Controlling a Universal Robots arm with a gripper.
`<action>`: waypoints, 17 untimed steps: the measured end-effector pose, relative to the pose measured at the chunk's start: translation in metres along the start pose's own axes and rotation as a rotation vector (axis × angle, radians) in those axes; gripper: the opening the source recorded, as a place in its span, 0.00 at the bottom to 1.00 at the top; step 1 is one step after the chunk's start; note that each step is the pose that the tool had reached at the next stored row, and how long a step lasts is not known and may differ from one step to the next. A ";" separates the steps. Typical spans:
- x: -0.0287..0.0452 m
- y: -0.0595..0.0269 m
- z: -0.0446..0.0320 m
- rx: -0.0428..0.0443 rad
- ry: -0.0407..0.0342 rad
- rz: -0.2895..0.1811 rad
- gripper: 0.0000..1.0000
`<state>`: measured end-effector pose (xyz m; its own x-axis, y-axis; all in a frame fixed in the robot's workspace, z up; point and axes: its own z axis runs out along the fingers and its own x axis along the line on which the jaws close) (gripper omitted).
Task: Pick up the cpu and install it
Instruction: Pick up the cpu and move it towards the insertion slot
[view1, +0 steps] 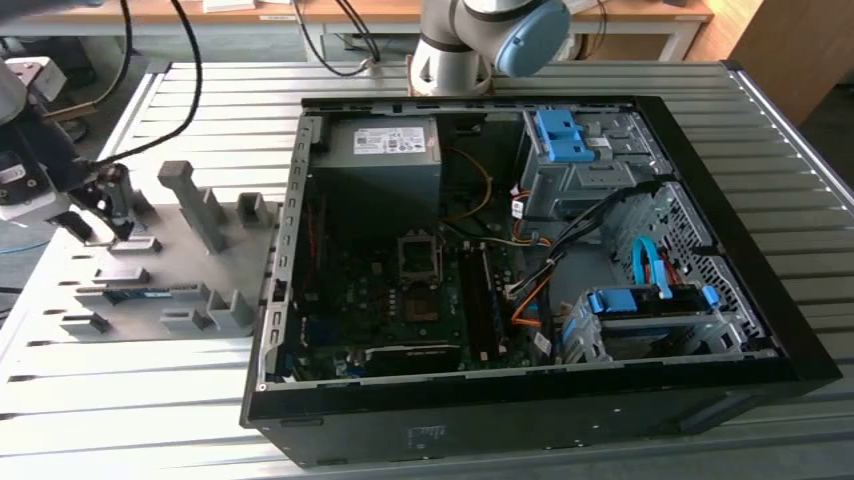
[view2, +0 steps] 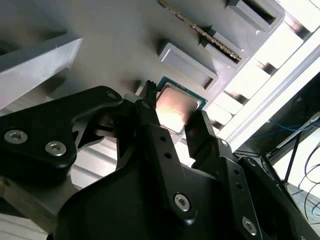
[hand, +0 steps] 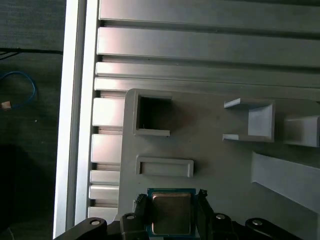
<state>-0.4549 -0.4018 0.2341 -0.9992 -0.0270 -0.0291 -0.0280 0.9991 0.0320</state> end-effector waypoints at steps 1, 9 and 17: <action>-0.0001 0.0002 -0.0045 0.0000 0.0000 0.000 0.47; -0.0012 0.0017 -0.0408 0.0001 -0.0001 0.000 0.47; -0.0023 0.0029 -0.0771 -0.0007 -0.0001 0.000 0.47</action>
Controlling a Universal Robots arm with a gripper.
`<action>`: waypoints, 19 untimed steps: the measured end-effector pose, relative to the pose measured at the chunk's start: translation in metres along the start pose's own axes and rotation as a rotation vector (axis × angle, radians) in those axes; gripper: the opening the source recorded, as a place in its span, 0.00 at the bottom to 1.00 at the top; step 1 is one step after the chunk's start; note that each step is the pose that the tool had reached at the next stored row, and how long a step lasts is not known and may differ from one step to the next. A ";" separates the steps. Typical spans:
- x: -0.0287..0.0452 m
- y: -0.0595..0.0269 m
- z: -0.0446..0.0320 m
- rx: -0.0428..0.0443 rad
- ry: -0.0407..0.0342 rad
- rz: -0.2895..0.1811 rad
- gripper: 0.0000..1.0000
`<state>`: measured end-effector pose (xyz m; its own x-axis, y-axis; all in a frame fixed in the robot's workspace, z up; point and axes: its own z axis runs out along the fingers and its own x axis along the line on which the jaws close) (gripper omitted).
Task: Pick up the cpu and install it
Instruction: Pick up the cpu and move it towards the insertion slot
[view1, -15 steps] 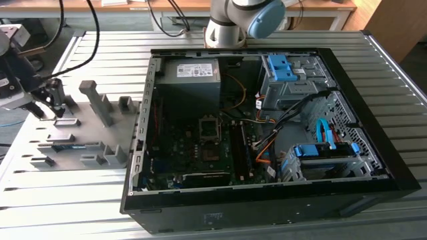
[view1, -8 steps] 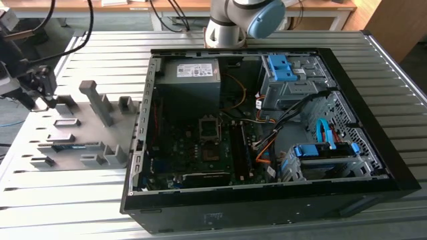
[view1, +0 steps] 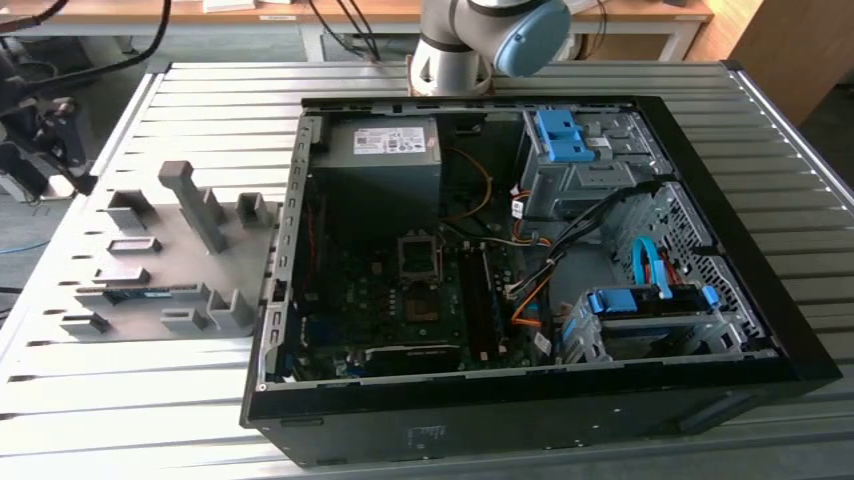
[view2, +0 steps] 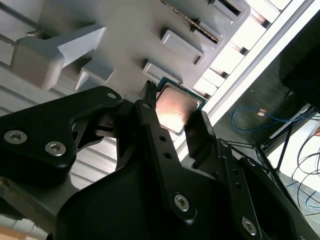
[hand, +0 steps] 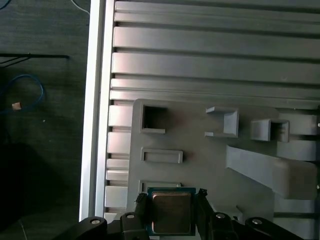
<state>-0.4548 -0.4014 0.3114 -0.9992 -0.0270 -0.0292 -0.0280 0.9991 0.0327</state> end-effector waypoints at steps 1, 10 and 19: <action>-0.0001 0.0001 -0.0045 0.0000 0.0001 0.000 0.47; -0.0012 0.0013 -0.0402 -0.0001 0.0001 0.000 0.47; -0.0013 0.0014 -0.0440 -0.0002 0.0000 0.000 0.47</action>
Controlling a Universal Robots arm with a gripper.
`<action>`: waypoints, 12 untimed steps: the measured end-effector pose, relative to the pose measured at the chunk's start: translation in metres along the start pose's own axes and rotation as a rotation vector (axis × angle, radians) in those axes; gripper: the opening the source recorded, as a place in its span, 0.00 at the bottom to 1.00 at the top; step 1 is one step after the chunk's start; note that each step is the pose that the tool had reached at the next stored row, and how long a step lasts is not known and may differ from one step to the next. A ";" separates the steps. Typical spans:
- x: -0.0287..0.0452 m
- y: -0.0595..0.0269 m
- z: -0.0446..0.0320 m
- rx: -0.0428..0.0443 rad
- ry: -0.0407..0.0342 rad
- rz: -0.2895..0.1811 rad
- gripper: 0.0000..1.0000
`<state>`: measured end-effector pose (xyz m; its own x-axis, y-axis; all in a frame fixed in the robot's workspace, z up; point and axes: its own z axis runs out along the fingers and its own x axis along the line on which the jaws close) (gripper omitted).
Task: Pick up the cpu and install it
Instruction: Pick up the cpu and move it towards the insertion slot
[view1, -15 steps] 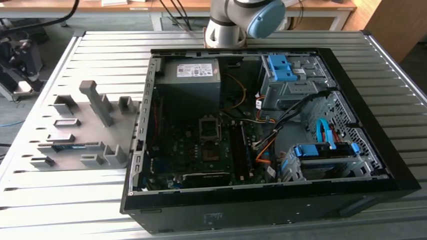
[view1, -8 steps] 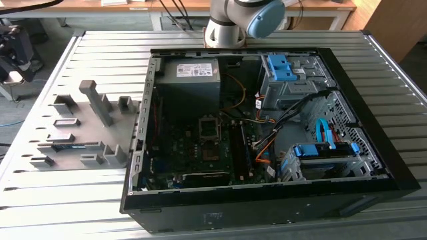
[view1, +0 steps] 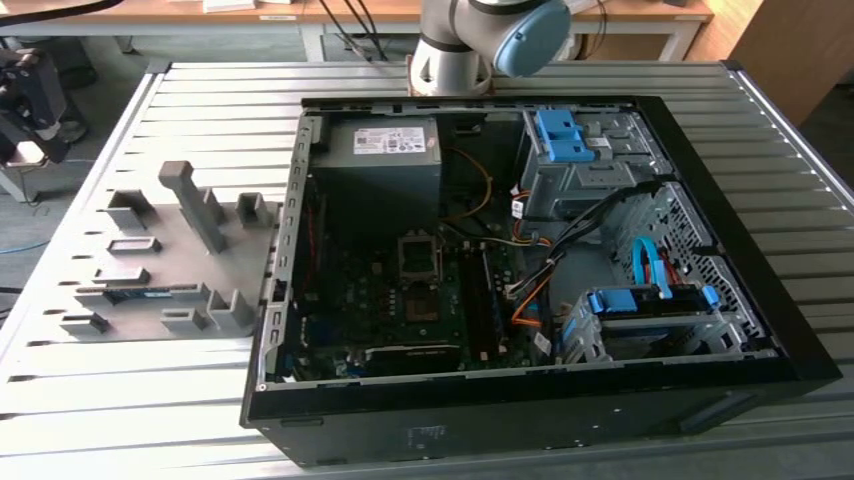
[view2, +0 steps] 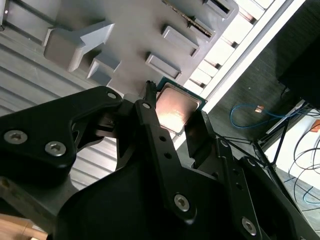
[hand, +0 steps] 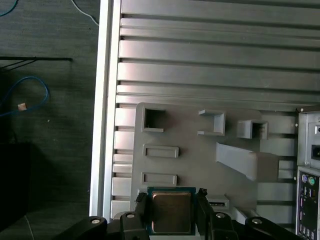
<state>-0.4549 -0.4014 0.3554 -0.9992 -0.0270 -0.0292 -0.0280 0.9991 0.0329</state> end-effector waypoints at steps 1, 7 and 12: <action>0.0000 0.0000 0.0000 0.0000 0.0000 0.000 0.47; -0.0026 -0.0001 -0.0001 0.0000 0.0001 0.000 0.47; -0.0121 -0.0004 0.0003 0.0000 0.0001 0.000 0.47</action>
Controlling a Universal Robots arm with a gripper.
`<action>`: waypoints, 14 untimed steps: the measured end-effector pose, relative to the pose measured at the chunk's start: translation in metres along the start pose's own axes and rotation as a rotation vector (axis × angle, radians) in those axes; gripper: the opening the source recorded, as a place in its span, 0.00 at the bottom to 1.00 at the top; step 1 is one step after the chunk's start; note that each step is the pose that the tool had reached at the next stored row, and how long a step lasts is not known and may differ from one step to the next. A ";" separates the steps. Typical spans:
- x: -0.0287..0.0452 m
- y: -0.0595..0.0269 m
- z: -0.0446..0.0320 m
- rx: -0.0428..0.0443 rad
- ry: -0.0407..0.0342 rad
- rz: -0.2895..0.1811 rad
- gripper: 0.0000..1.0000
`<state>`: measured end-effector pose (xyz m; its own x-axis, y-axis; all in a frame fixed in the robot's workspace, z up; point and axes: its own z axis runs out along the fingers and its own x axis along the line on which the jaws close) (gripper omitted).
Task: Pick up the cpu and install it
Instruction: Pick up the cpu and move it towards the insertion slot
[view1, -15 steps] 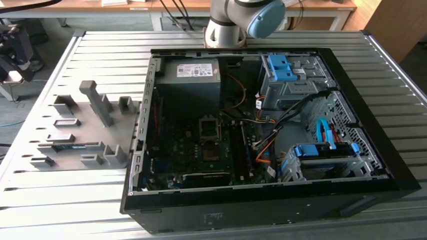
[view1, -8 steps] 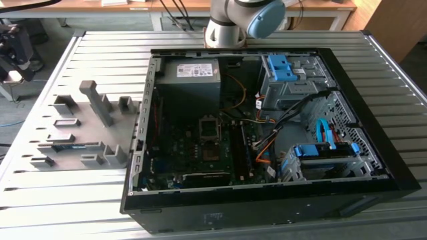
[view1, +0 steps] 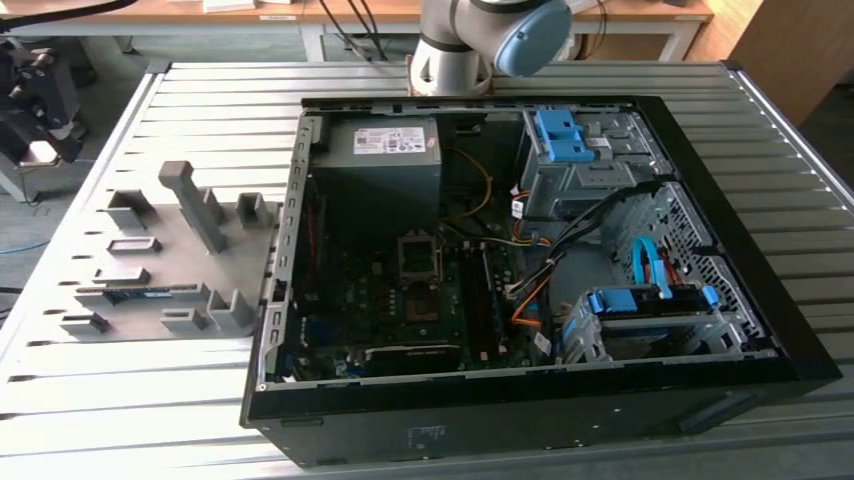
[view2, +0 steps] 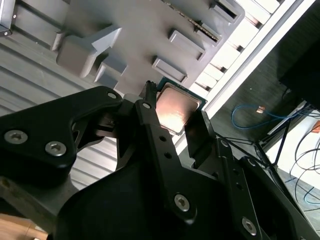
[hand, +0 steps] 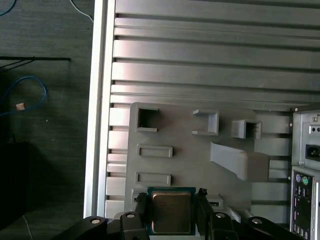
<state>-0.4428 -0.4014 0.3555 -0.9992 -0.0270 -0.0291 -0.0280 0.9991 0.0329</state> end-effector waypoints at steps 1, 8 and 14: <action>-0.0018 0.0000 0.0000 0.0000 0.0000 0.000 0.47; -0.0172 -0.0005 0.0005 0.0000 0.0002 0.000 0.47; -0.0331 -0.0009 0.0010 0.0000 0.0005 0.000 0.47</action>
<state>-0.4096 -0.4014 0.3554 -0.9992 -0.0271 -0.0286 -0.0280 0.9991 0.0329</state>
